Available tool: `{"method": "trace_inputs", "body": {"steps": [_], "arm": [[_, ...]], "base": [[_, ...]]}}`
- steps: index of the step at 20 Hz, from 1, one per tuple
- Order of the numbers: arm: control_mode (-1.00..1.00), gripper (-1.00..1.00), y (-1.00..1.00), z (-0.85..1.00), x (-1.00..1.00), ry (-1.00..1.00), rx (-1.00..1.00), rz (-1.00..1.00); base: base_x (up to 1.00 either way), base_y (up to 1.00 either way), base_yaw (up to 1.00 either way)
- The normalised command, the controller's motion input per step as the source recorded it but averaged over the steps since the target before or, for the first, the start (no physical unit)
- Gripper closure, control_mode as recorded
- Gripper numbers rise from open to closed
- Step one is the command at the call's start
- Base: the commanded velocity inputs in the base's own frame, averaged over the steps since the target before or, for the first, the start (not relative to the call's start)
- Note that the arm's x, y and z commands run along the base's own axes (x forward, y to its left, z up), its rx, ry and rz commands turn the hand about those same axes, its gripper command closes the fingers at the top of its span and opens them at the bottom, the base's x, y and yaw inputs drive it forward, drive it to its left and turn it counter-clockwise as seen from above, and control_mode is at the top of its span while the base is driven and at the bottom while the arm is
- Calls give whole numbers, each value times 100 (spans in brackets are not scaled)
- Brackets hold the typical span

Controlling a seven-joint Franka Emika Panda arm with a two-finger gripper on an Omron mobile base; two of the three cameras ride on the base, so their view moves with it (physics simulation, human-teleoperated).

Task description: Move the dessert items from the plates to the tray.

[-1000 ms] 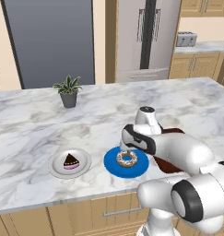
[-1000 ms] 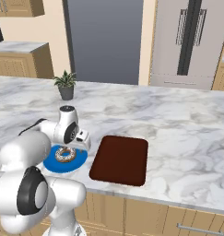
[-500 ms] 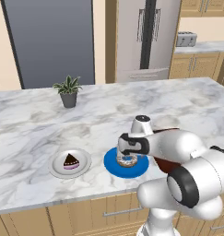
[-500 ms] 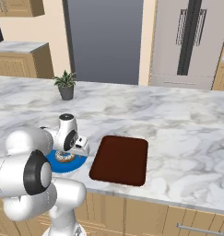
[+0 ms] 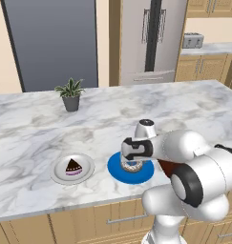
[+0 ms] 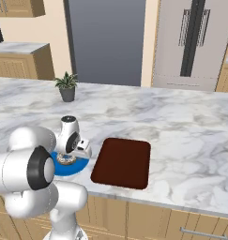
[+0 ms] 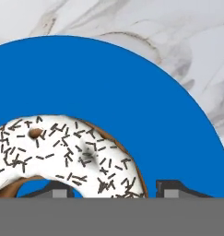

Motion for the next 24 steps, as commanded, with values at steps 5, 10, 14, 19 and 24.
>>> {"method": "trace_inputs", "body": {"steps": [5, 10, 14, 19, 24], "arm": [[-100, 100, -12, 37, -2, -5, 2, -1], [-100, 100, -33, 99, 3, -15, 2, -8], [-100, 100, -77, 56, 47, -6, -2, 6], [-100, 100, -100, 3, 63, 4, -14, 1], [-100, 100, -100, -12, 17, 14, -3, -15]], "base": [[0, 0, 0], [0, 0, 0], [0, 0, 0], [0, 0, 0], [0, 0, 0]]}}
